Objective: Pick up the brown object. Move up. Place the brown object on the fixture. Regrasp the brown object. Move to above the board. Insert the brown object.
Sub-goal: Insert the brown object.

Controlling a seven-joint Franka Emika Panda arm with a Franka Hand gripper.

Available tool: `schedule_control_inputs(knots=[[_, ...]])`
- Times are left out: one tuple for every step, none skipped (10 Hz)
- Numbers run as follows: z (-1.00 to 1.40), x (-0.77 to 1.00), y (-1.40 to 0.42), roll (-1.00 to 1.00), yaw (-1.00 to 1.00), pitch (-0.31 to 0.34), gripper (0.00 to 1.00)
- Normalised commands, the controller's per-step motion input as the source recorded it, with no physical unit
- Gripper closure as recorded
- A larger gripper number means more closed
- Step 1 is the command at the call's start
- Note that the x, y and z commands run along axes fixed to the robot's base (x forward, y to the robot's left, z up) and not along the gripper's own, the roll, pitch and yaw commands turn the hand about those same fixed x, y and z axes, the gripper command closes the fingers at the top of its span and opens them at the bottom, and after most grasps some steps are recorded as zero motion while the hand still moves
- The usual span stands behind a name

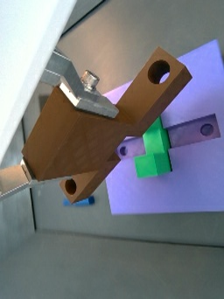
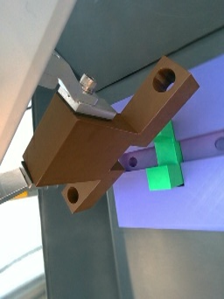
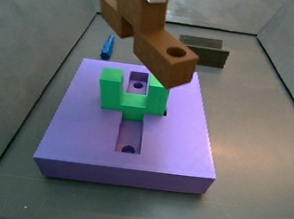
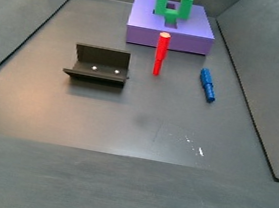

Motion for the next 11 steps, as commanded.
schedule_control_inputs(knots=[[-0.22, 0.31, 0.00, -0.07, -0.74, 0.063, 1.00], [-0.20, 0.23, 0.00, -0.09, -0.79, 0.083, 1.00], [-0.23, 0.14, 0.00, -0.08, -0.88, 0.074, 1.00], [-0.24, 0.00, 0.00, -0.05, -0.99, 0.060, 1.00], [-0.17, 0.00, 0.00, -0.04, -1.00, 0.021, 1.00], [-0.13, 0.00, 0.00, -0.06, -1.00, 0.000, 1.00], [-0.17, 0.13, 0.00, -0.02, -0.95, 0.000, 1.00], [-0.18, 0.09, 0.03, 0.00, -0.87, 0.000, 1.00], [-0.06, -0.14, 0.18, 0.00, -0.30, 0.000, 1.00], [-0.03, -0.09, 0.03, 0.00, 0.00, 0.000, 1.00], [-0.09, -0.16, 0.04, 0.01, 0.00, 0.000, 1.00]])
